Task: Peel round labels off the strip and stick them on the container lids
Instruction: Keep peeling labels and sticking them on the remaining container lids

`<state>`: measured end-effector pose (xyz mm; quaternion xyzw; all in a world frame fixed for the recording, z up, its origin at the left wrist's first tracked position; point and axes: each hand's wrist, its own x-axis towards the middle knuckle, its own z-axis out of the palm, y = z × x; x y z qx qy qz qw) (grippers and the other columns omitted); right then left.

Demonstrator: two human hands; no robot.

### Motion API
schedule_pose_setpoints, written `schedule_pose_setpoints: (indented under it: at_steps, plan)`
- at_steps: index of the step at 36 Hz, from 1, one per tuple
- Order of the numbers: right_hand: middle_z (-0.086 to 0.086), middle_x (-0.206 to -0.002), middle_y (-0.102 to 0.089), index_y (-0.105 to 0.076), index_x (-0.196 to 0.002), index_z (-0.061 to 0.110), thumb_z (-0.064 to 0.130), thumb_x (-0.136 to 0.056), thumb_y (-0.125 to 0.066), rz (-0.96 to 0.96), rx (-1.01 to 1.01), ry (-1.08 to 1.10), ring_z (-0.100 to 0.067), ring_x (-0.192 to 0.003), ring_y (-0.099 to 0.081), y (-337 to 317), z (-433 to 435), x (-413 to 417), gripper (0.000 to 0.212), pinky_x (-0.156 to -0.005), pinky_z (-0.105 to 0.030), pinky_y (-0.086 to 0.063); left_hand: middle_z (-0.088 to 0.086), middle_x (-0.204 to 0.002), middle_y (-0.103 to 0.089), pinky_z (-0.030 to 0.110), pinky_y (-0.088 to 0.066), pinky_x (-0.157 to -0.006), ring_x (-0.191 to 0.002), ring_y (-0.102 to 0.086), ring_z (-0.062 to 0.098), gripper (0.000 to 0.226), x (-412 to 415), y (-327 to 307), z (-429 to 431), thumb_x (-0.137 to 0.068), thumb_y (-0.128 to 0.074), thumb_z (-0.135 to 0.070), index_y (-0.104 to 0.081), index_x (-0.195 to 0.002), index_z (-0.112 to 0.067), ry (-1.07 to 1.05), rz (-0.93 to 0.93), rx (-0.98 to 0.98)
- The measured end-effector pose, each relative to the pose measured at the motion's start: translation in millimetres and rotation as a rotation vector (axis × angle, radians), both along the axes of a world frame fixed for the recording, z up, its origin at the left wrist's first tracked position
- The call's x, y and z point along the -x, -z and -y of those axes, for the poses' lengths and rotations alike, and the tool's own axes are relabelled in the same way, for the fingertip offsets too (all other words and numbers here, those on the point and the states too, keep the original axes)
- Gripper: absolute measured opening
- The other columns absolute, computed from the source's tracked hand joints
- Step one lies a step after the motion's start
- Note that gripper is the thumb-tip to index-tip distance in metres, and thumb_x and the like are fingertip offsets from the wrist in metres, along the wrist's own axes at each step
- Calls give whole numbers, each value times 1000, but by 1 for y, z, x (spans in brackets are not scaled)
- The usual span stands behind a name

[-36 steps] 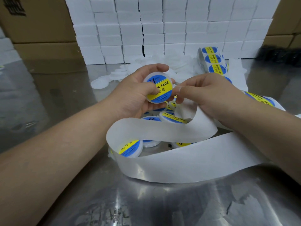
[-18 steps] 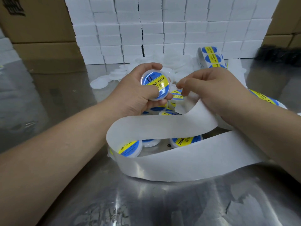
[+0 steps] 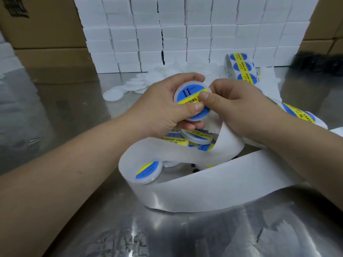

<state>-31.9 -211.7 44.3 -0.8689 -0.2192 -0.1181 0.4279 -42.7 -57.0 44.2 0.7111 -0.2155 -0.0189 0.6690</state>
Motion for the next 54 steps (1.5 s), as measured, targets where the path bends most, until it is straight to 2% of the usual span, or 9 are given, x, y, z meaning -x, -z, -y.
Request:
schedule_pose_setpoints:
  at_steps: [15, 18, 21, 25, 28, 34, 43, 49, 54]
  plan:
    - [-18, -87, -68, -65, -82, 6, 43, -89, -47, 55, 12, 1, -21, -73, -57, 2, 0, -3, 42, -64, -32, -43, -12, -69, -64, 24, -53, -47, -44, -61, 14, 20, 1, 6, 3, -93, -49, -19, -55, -94, -39, -89, 101, -172]
    - [-11, -81, -70, -67, -85, 3, 45, -90, -43, 47, 29, 5, -21, -74, -61, 4, 0, -4, 49, -67, -32, -47, -14, -79, -63, 30, -56, -63, -67, -64, 13, 23, -2, 8, 3, -94, -48, -18, -58, -90, -38, -157, 195, -194]
    - [12, -57, -63, -66, -72, 11, 46, -93, -38, 27, 7, 23, -1, -57, -52, 5, 2, -6, 50, -61, -16, -41, -20, -88, -62, 15, -48, -80, -83, -60, -1, 27, -6, 10, -1, -96, -45, -18, -59, -87, -38, -250, 261, -268]
    - [6, -72, -65, -64, -70, 21, 37, -90, -47, 31, -11, 25, 0, -63, -51, 6, 2, -8, 31, -62, -14, -39, -18, -80, -64, 17, -50, -73, -73, -59, -7, 30, -12, 14, -9, -98, -40, -25, -65, -83, -33, -340, 124, -287]
    - [10, -78, -64, -62, -71, 25, 21, -85, -55, 34, -34, 28, -1, -67, -51, 4, 1, -9, 17, -61, -10, -38, -12, -101, -63, 18, -45, -83, -92, -58, -1, 26, -17, 19, -12, -97, -40, -26, -66, -97, -31, -373, 133, -497]
    - [19, -92, -63, -58, -81, 35, 5, -85, -45, 42, -48, 37, 3, -67, -54, 5, 3, -13, 33, -61, -6, -40, -11, -134, -49, 15, -28, -86, -121, -44, 8, 36, -27, 27, -21, -91, -50, -37, -51, -128, -38, -476, 176, -773]
    - [25, -78, -47, -54, -99, 37, 5, -84, -47, 156, 13, 96, 16, -66, -45, 6, 7, -17, 36, -59, 5, -31, -10, -104, -59, 22, -38, -83, -95, -52, 7, 25, -43, 27, -33, -89, -54, -28, -62, -112, -26, -636, 175, -662]
    - [19, -93, -51, -52, -99, 37, 10, -82, -53, 191, 28, 96, 8, -72, -46, 6, 8, -16, 32, -63, 4, -31, -17, -71, -52, 13, -38, -41, -57, -46, 1, 16, -64, 23, -33, -89, -49, -21, -61, -91, -32, -687, 101, -544]
    - [19, -93, -54, -54, -99, 34, 14, -83, -56, 179, 26, 71, 3, -82, -46, 4, 7, -15, 26, -70, -2, -33, -14, -71, -53, 5, -33, -37, -62, -47, 3, 17, -92, 6, -18, -89, -49, -16, -63, -90, -27, -632, 43, -573]
